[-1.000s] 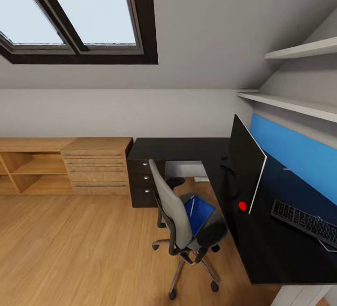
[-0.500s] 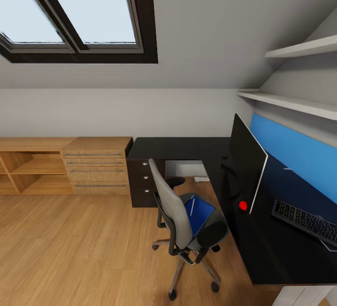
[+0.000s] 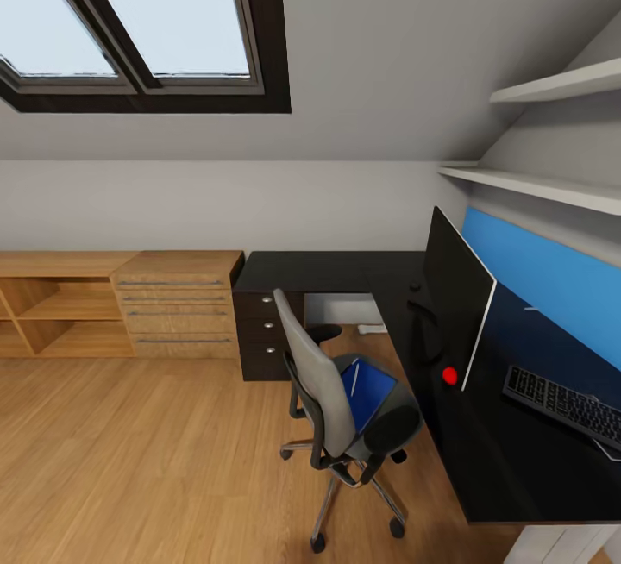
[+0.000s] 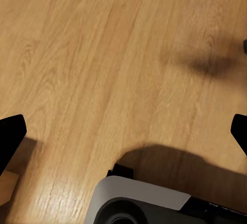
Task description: In the bedroom, organize the workspace by keeping the computer under the desk, ensuring the monitor is on the desk, placing the keyboard on the desk next to the monitor, placing the mouse on the desk next to the keyboard, moving the folder from the swivel chair onto the desk next to the mouse, stacking the notebook on top of the folder with the pen on top of the notebook, and positioning the swivel chair next to the desk.
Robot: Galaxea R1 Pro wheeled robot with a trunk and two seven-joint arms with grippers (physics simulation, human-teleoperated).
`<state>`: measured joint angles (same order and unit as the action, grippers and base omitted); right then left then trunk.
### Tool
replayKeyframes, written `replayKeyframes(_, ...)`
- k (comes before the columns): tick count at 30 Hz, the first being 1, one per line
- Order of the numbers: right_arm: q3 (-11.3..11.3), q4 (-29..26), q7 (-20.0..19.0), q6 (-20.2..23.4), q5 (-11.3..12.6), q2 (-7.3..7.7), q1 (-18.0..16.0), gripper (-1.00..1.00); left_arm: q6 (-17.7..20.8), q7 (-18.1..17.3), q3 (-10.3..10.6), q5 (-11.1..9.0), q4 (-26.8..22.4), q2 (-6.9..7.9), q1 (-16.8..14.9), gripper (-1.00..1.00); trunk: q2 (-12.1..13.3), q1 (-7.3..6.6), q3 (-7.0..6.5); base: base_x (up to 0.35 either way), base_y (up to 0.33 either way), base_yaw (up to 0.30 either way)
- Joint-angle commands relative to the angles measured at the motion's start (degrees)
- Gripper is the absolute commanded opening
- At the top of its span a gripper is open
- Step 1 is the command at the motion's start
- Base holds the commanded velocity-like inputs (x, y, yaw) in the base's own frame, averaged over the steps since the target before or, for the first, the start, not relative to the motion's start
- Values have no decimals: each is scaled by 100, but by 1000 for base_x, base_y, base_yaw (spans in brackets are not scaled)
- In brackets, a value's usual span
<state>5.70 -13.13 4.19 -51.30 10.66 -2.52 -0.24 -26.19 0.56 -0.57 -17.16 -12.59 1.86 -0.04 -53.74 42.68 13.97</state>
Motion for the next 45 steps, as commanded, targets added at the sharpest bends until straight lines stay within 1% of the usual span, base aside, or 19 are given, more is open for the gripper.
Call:
replayKeyframes(1, 28, 0, -26, -11, -19, -2, -2, 100, -9, 6, -4, 2, -5, -1, -1, 100, -46, 23, 25, 0, 0, 0)
replayKeyframes(7, 28, -3, -146, -11, -20, 15, -2, 100, 55, 6, -4, 2, -6, -1, -2, 100, -287, 155, 133, 0, 0, 0)
replayKeyframes(15, 28, -4, -178, -11, -20, 76, -3, 100, 303, 2, -4, 2, -53, -3, -2, 100, -608, 331, 277, 0, 0, 0)
replayKeyframes(24, 28, 4, -181, -11, -20, 79, -3, 100, 346, -3, -4, -3, -126, 6, -1, 100, -969, 528, 438, 0, 12, 0)
replayKeyframes(34, 28, 5, -181, -11, -18, 77, -3, 100, 360, -10, -4, -1, -129, -2, -3, 100, -1370, 748, 618, -18, 235, 0)
replayKeyframes(45, 28, 13, -187, 6, -19, 75, -2, 100, 369, 4, 4, -6, -129, -12, -4, 100, -1811, 990, 815, 0, 33, 0)
